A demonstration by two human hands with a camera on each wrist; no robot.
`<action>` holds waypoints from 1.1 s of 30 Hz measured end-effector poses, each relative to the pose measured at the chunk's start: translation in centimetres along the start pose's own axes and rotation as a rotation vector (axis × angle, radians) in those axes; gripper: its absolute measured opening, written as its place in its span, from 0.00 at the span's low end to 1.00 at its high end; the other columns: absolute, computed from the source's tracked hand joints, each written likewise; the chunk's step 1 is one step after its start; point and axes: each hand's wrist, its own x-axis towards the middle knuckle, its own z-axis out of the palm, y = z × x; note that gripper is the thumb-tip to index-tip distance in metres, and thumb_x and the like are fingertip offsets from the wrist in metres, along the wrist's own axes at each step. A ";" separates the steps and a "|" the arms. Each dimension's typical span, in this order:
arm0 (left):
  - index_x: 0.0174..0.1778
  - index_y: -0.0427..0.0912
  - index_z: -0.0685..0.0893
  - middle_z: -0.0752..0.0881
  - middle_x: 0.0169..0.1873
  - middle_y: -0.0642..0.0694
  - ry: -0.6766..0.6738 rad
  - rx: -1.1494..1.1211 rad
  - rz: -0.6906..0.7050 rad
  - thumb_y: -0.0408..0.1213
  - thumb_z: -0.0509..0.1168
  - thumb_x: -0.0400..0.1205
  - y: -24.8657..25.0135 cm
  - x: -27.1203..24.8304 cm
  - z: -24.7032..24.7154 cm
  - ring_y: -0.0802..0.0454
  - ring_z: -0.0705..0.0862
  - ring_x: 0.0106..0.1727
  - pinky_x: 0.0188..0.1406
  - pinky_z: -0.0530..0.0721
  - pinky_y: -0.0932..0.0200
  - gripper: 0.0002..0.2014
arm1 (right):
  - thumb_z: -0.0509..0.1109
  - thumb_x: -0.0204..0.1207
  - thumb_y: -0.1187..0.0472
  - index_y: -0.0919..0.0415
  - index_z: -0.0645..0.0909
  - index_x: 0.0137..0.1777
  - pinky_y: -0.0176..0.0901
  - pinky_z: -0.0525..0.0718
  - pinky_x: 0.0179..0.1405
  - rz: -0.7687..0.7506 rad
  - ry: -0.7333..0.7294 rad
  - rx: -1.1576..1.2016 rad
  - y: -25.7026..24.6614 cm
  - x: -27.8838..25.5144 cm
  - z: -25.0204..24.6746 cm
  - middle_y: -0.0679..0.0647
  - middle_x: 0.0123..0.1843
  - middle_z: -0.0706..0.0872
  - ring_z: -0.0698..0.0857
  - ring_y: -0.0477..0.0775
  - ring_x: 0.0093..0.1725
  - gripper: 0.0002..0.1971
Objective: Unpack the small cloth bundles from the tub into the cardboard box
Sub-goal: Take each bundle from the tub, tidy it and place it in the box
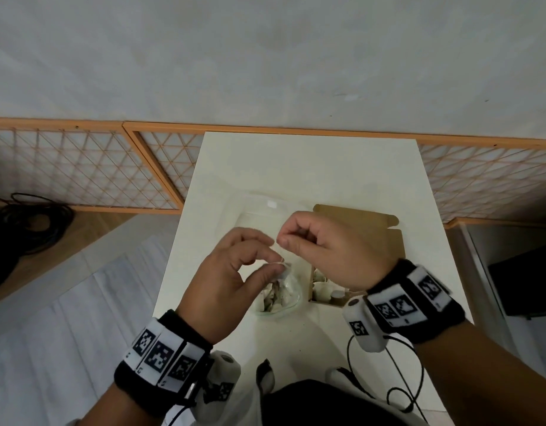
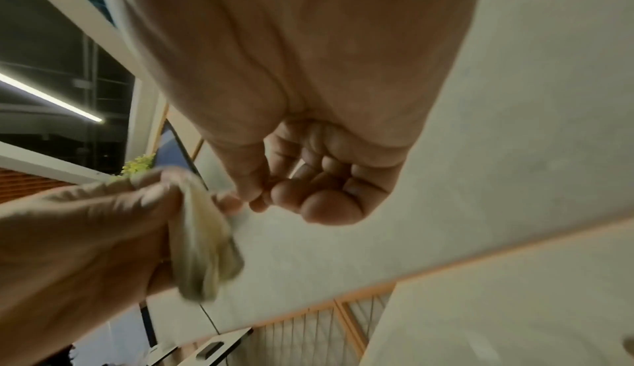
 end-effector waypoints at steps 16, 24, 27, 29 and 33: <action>0.47 0.38 0.87 0.94 0.37 0.39 0.146 -0.340 -0.272 0.33 0.72 0.87 -4.0 -1.7 -1.3 0.34 0.93 0.42 0.52 0.89 0.29 0.04 | 0.66 0.85 0.56 0.58 0.89 0.41 0.40 0.82 0.33 0.525 -0.140 -0.080 12.6 3.3 10.2 0.54 0.38 0.94 0.92 0.54 0.32 0.14; 0.48 0.40 0.87 0.94 0.37 0.39 0.184 -0.362 -0.343 0.38 0.71 0.85 -5.2 -3.1 -2.2 0.32 0.92 0.42 0.53 0.87 0.25 0.06 | 0.66 0.81 0.44 0.61 0.84 0.29 0.45 0.83 0.35 0.660 -0.110 -0.325 14.8 5.7 14.2 0.52 0.26 0.88 0.86 0.55 0.31 0.25; 0.48 0.38 0.87 0.94 0.37 0.39 0.165 -0.357 -0.350 0.39 0.71 0.84 -5.4 -3.4 -2.4 0.34 0.92 0.41 0.52 0.88 0.26 0.07 | 0.68 0.80 0.40 0.58 0.78 0.27 0.42 0.71 0.29 0.705 -0.088 -0.354 14.8 6.3 14.9 0.50 0.25 0.81 0.79 0.53 0.27 0.26; 0.49 0.38 0.87 0.94 0.38 0.39 0.152 -0.347 -0.356 0.40 0.71 0.85 -5.5 -3.5 -2.5 0.34 0.92 0.41 0.52 0.88 0.26 0.08 | 0.67 0.82 0.44 0.58 0.77 0.28 0.41 0.69 0.28 0.692 -0.081 -0.375 14.8 6.5 15.1 0.51 0.27 0.80 0.79 0.55 0.30 0.24; 0.49 0.38 0.87 0.94 0.39 0.39 0.132 -0.326 -0.361 0.39 0.71 0.86 -5.7 -3.3 -2.7 0.36 0.92 0.42 0.53 0.88 0.28 0.07 | 0.67 0.83 0.52 0.57 0.79 0.32 0.44 0.73 0.32 0.653 -0.050 -0.315 15.1 6.1 15.1 0.51 0.30 0.82 0.82 0.57 0.35 0.18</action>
